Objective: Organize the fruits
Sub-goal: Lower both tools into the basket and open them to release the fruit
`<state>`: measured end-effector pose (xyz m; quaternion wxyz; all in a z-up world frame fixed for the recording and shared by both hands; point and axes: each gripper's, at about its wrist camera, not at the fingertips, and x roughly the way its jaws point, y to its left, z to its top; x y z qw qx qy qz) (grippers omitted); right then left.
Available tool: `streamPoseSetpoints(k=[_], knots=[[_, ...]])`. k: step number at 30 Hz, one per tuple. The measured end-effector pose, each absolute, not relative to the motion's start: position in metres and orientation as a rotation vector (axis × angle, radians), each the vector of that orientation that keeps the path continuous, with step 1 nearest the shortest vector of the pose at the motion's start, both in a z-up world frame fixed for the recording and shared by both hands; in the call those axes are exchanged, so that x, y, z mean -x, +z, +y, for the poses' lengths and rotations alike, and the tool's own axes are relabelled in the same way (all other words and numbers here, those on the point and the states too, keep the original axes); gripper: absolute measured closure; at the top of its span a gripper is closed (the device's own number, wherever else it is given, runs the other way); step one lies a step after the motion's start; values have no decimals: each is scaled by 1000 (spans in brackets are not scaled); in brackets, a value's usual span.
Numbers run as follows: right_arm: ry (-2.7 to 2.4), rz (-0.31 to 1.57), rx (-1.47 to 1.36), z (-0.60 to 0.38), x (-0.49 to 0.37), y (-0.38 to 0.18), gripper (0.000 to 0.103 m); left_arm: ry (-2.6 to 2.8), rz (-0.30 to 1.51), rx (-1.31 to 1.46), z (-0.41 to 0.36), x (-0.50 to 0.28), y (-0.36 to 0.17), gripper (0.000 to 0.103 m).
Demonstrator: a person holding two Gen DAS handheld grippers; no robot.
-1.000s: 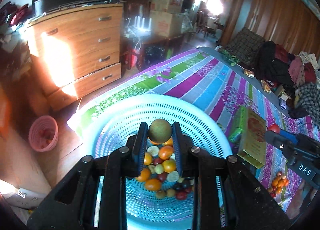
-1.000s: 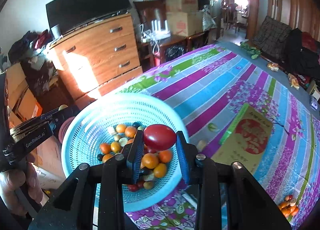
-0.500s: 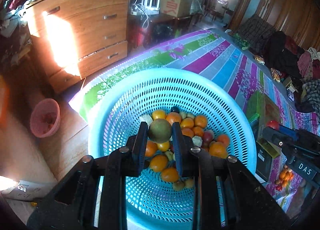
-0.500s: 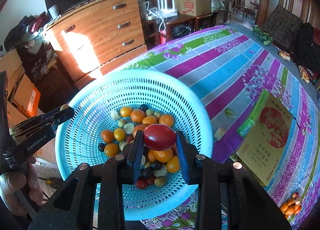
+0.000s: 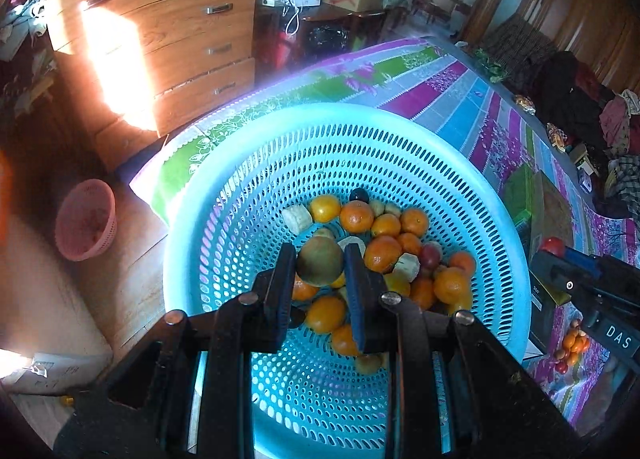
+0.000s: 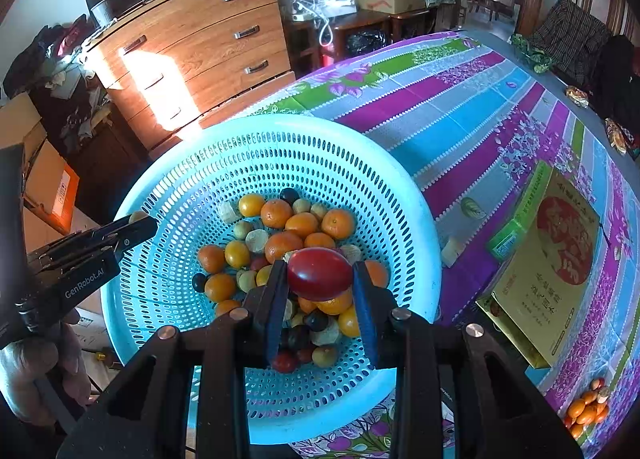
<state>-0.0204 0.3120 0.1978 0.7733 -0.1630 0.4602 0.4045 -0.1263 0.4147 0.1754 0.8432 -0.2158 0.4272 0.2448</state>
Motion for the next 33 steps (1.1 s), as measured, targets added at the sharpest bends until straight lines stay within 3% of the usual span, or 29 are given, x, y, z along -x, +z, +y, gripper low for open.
streamPoseSetpoints(k=[25, 27, 29, 30, 31, 33], knots=[[882, 1011, 362, 318, 22, 191, 67, 506, 912, 476, 425, 126, 169, 78], [887, 1014, 366, 320, 22, 190, 59, 511, 915, 481, 425, 126, 168, 77], [890, 1007, 356, 320, 23, 191, 40, 514, 915, 491, 427, 126, 167, 66], [888, 998, 356, 319, 23, 191, 40, 517, 908, 499, 428, 127, 167, 50], [888, 994, 358, 319, 24, 192, 40, 519, 902, 502, 428, 128, 168, 43], [890, 994, 358, 318, 23, 192, 40, 520, 897, 501, 427, 128, 167, 43]])
